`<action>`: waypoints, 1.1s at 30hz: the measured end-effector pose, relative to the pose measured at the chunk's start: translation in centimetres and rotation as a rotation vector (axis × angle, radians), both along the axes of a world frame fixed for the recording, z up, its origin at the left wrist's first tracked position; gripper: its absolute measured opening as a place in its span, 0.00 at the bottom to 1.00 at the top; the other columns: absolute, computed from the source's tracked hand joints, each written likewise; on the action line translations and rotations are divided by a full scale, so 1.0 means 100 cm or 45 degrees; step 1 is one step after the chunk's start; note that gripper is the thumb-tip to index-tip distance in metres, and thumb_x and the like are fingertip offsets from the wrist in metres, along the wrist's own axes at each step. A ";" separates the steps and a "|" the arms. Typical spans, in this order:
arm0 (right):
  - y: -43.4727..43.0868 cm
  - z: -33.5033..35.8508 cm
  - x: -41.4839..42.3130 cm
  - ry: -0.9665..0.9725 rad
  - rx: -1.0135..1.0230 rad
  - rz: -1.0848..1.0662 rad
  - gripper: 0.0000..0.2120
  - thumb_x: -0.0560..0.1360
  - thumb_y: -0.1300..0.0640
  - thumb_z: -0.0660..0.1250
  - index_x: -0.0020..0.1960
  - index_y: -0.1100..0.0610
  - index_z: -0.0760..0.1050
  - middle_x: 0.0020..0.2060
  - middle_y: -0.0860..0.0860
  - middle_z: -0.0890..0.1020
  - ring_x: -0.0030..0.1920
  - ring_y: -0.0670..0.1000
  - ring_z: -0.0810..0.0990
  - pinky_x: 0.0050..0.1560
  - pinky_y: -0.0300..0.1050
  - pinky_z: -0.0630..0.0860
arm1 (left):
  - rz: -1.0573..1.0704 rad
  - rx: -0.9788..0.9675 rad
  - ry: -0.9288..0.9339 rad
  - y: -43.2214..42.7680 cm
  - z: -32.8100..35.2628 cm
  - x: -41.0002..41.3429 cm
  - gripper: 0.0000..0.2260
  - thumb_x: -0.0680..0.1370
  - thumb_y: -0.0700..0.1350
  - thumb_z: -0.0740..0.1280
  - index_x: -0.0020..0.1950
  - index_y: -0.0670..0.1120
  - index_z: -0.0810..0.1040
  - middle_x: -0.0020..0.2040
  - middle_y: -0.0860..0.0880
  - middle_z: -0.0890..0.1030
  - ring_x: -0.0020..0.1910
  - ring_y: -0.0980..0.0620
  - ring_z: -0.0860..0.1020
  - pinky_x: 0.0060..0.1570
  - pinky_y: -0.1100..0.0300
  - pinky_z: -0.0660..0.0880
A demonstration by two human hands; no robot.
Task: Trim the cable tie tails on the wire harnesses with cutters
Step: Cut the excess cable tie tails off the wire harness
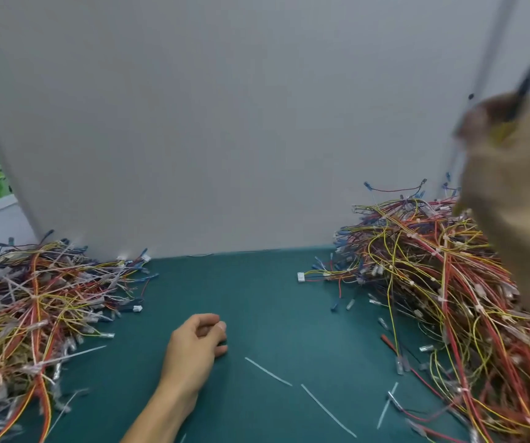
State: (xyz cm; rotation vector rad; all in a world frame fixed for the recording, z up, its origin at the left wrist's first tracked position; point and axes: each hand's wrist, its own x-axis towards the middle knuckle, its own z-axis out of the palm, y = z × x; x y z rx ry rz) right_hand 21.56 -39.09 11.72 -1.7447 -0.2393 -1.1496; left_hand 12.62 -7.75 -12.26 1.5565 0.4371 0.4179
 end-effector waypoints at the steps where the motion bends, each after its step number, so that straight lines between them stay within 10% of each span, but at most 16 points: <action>1: 0.026 -0.016 -0.008 0.033 -0.077 0.122 0.16 0.76 0.47 0.61 0.55 0.57 0.75 0.44 0.57 0.80 0.45 0.56 0.77 0.47 0.49 0.72 | 0.001 -0.001 -0.001 0.000 0.000 0.000 0.03 0.77 0.38 0.68 0.48 0.44 0.79 0.44 0.43 0.82 0.41 0.50 0.82 0.39 0.60 0.78; 6: 0.109 -0.138 0.000 0.843 -0.546 0.666 0.05 0.79 0.51 0.64 0.52 0.50 0.76 0.41 0.48 0.79 0.40 0.50 0.77 0.41 0.42 0.72 | -0.006 -0.008 -0.009 0.001 -0.002 0.000 0.03 0.77 0.37 0.68 0.47 0.43 0.80 0.43 0.43 0.82 0.41 0.50 0.82 0.37 0.61 0.78; 9: 0.098 -0.172 0.031 1.104 -0.325 0.786 0.05 0.80 0.53 0.63 0.51 0.53 0.76 0.40 0.51 0.78 0.36 0.48 0.76 0.38 0.41 0.73 | -0.011 -0.014 -0.016 0.002 -0.003 0.001 0.02 0.76 0.37 0.68 0.47 0.42 0.80 0.43 0.42 0.82 0.41 0.50 0.82 0.37 0.61 0.78; 16: -0.003 -0.136 0.108 0.884 0.313 0.527 0.10 0.81 0.53 0.62 0.57 0.58 0.74 0.38 0.53 0.78 0.26 0.46 0.76 0.23 0.37 0.71 | -0.002 -0.008 -0.026 0.002 -0.003 0.001 0.02 0.76 0.36 0.69 0.47 0.42 0.80 0.44 0.39 0.82 0.43 0.46 0.82 0.39 0.58 0.79; 20: -0.037 -0.111 0.128 0.786 0.626 0.505 0.06 0.81 0.50 0.61 0.53 0.51 0.74 0.46 0.51 0.80 0.31 0.47 0.78 0.33 0.45 0.70 | -0.002 -0.014 -0.020 0.002 -0.003 -0.001 0.02 0.76 0.37 0.69 0.46 0.42 0.80 0.44 0.40 0.82 0.44 0.45 0.82 0.41 0.58 0.79; 33: 0.015 -0.127 0.106 0.948 0.333 0.658 0.11 0.82 0.53 0.61 0.58 0.59 0.72 0.54 0.56 0.82 0.50 0.54 0.82 0.50 0.58 0.77 | -0.001 0.026 0.007 -0.001 0.000 -0.001 0.03 0.76 0.37 0.68 0.46 0.44 0.80 0.45 0.43 0.82 0.44 0.49 0.82 0.39 0.61 0.78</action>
